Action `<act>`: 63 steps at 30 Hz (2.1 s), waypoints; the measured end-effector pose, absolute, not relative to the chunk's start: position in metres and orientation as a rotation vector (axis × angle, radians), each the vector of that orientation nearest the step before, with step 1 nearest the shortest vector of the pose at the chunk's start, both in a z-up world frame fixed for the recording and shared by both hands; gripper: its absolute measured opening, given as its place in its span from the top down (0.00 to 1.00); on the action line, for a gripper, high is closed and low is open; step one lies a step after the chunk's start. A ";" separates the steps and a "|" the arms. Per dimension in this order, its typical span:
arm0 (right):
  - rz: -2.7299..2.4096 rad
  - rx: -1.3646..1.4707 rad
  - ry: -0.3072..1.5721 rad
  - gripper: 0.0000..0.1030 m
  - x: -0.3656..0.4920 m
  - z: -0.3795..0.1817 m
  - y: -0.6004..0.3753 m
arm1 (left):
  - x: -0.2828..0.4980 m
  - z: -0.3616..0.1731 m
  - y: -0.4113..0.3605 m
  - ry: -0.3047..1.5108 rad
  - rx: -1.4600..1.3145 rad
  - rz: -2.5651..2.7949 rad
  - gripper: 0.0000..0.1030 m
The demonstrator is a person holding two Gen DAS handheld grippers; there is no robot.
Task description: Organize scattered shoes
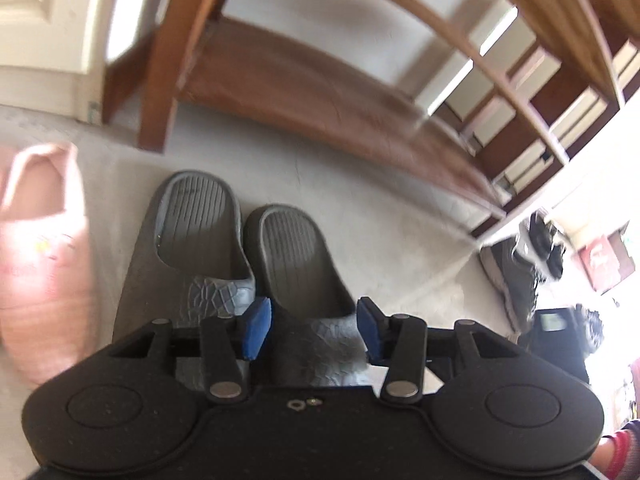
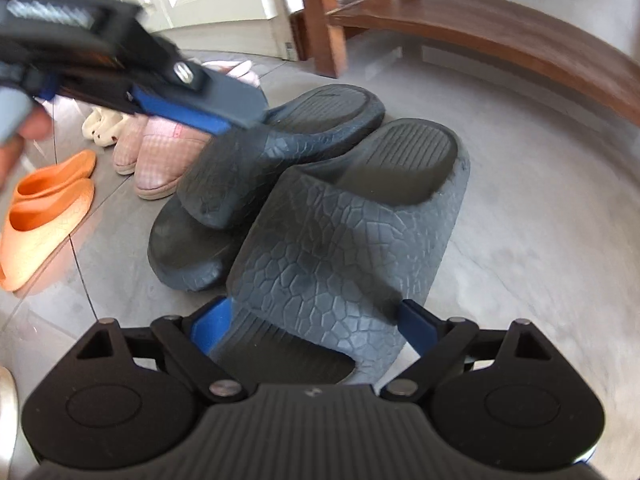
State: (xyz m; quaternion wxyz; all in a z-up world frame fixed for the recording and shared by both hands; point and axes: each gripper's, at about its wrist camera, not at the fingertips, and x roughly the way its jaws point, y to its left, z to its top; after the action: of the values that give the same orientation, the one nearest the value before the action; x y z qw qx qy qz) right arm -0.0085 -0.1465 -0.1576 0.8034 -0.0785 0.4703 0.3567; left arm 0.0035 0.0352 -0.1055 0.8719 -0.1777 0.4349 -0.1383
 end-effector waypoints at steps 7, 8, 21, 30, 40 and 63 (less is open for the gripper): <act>0.732 -0.216 0.995 0.08 0.008 -0.160 -0.129 | -0.011 -0.088 0.040 0.879 -0.311 -0.306 0.52; 0.730 -0.202 1.002 0.08 0.008 -0.158 -0.133 | -0.012 -0.086 0.040 0.880 -0.303 -0.323 0.52; 0.246 0.266 0.867 0.08 -0.168 -0.108 -0.363 | 0.021 -0.065 -0.154 0.980 0.111 -0.836 0.45; -0.031 0.409 0.795 0.23 -0.250 -0.096 -0.477 | 0.026 -0.095 -0.347 1.020 0.199 -0.898 0.45; -0.096 0.522 0.754 0.22 -0.271 -0.106 -0.536 | 0.031 -0.174 -0.430 1.157 0.059 -0.668 0.48; 0.074 0.547 0.722 0.22 -0.206 -0.115 -0.498 | 0.019 -0.164 -0.263 1.205 0.168 -0.409 0.86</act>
State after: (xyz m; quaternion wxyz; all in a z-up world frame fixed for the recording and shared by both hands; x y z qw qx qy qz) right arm -0.2064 -0.4979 -0.1153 0.8985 0.2640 0.3489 0.0357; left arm 0.0192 -0.2632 -0.1641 0.8010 0.0785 0.5620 -0.1908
